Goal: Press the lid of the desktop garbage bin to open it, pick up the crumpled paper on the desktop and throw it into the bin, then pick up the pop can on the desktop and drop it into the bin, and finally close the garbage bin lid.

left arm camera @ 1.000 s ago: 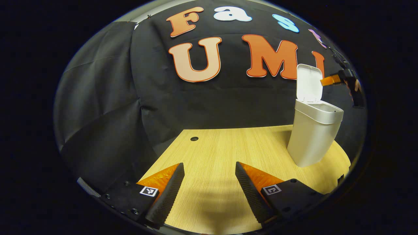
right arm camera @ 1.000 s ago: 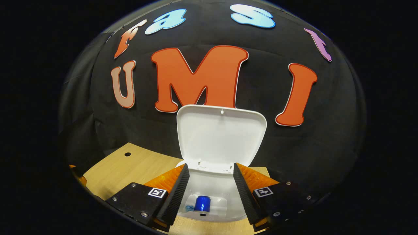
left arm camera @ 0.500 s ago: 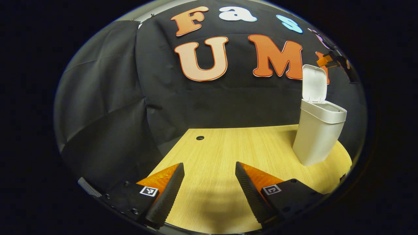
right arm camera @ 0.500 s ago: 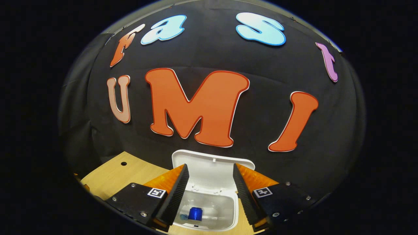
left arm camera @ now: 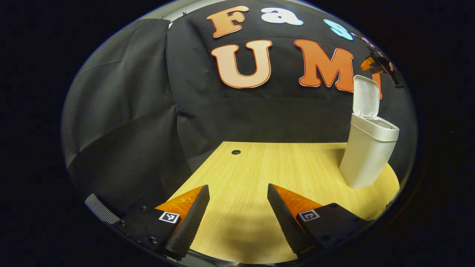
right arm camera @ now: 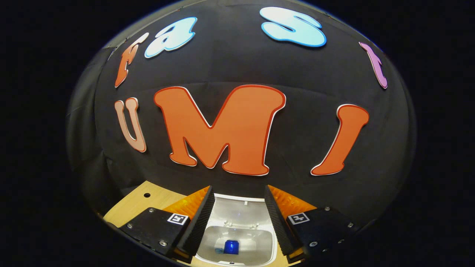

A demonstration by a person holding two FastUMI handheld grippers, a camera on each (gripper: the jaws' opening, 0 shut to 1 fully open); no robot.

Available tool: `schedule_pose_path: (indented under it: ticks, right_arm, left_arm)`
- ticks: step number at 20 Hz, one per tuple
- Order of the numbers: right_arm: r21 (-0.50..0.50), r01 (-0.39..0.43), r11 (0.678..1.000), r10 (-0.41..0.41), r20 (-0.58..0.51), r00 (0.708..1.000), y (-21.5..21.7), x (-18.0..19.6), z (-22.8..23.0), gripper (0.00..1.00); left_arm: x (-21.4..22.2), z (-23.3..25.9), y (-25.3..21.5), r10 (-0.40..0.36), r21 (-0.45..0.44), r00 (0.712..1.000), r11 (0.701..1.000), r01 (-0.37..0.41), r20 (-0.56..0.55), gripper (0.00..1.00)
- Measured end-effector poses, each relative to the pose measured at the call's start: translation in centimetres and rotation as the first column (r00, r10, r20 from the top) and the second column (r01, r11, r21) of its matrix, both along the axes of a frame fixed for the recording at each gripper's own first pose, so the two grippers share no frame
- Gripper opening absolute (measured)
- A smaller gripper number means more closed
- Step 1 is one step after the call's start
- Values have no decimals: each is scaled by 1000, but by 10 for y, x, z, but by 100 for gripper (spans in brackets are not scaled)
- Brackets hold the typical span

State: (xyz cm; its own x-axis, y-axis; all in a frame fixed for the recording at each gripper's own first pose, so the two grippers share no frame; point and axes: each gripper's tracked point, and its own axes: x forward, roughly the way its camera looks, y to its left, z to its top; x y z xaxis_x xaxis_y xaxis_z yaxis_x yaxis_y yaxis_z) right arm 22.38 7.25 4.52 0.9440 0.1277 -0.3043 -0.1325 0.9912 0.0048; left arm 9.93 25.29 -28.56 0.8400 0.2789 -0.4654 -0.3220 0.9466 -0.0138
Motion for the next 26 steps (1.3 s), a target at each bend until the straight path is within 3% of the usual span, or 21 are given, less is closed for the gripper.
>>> schedule_pose_path:
  ticks: [3, 11, 19, 26]
  right_arm:
    - [19, 17, 1000, -17, 30, 999, 0, 14, 5, 82]
    - [43, 25, 999, -22, -73, 997, 5, 28, -28, 82]
    - [45, -5, 999, 10, -126, 992, 9, -18, -43, 82]
    - [34, -44, 998, 50, -226, 973, 15, -68, -89, 81]
  left_arm:
    - [0, -4, 0, 5, 0, 1000, 1000, -5, -5, 100]
    - [-1, -5, 5, 30, -4, 1000, 1000, -30, -10, 100]
    - [0, -5, 1, -11, -11, 1000, 1000, 11, -11, 100]
    - [-3, -5, -2, -77, 0, 997, 997, 77, -16, 100]
